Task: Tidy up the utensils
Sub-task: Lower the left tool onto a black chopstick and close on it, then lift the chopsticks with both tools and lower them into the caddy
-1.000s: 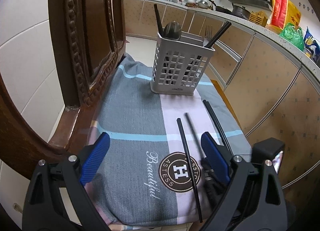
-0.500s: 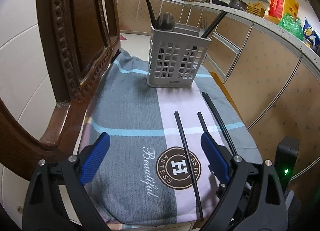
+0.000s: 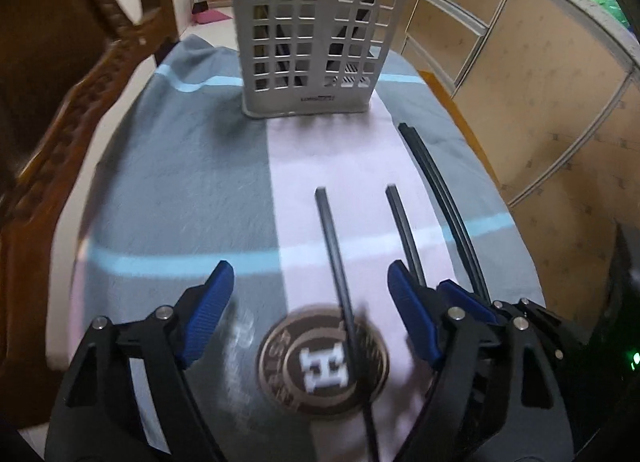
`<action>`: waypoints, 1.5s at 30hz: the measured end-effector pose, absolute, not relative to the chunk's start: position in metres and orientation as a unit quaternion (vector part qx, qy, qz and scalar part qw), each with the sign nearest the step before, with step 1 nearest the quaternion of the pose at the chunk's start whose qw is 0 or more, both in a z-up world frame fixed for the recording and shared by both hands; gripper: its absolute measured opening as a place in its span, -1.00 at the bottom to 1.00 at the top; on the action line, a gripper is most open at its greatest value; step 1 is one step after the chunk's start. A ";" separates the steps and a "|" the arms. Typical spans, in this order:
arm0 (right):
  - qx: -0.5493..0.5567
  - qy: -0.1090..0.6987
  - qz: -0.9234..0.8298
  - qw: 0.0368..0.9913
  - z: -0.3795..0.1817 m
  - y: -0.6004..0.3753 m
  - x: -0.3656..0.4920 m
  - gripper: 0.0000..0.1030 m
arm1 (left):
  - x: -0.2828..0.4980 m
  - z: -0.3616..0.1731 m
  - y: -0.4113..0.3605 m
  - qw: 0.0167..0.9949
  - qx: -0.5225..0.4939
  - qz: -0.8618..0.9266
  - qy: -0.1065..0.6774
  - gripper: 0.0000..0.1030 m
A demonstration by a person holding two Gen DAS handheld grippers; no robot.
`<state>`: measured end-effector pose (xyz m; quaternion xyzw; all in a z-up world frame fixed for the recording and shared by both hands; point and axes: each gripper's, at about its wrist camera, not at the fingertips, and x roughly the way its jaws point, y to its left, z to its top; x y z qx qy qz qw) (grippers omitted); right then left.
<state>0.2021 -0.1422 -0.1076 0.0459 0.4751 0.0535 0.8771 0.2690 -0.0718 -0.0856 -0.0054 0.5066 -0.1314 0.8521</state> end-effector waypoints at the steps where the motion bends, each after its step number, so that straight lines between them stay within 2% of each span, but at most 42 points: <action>1: 0.047 0.476 0.054 0.877 -0.107 -0.144 0.209 -0.49 | 0.276 -0.088 -0.077 0.849 -0.001 -0.129 0.513 0.43; 4: 0.037 0.482 0.058 0.874 -0.107 -0.145 0.230 -0.49 | 0.302 -0.101 -0.087 0.829 0.006 -0.121 0.546 0.16; 12: -0.015 0.497 0.066 0.865 -0.108 -0.132 0.282 -0.49 | 0.344 -0.112 -0.092 0.809 0.011 -0.097 0.580 -0.11; 14: -0.033 0.500 0.070 0.862 -0.108 -0.126 0.292 -0.49 | 0.350 -0.112 -0.090 0.807 0.012 -0.092 0.583 -0.29; 16: -0.042 0.502 0.072 0.861 -0.108 -0.125 0.298 -0.50 | 0.354 -0.113 -0.087 0.808 0.028 -0.089 0.582 -0.66; 18: -0.053 0.505 0.072 0.859 -0.108 -0.124 0.301 -0.56 | 0.355 -0.113 -0.086 0.809 0.037 -0.096 0.578 -0.79; 20: -0.045 0.505 0.076 0.859 -0.107 -0.128 0.301 -0.82 | 0.356 -0.113 -0.082 0.808 0.031 -0.106 0.579 -0.81; 27: 0.036 0.454 0.099 0.885 -0.068 -0.157 0.281 -0.84 | 0.351 -0.099 -0.046 0.821 -0.022 -0.119 0.558 -0.84; 32: 0.052 0.395 0.125 0.909 -0.017 -0.167 0.243 -0.85 | 0.315 -0.040 -0.018 0.855 -0.046 -0.140 0.498 -0.85; 37: 0.055 0.351 0.143 0.924 0.016 -0.171 0.192 -0.86 | 0.265 0.018 -0.010 0.895 -0.018 -0.139 0.424 -0.86; 45: 0.076 0.322 0.152 0.931 0.037 -0.170 0.137 -0.86 | 0.195 0.054 -0.003 0.909 -0.021 -0.158 0.386 -0.86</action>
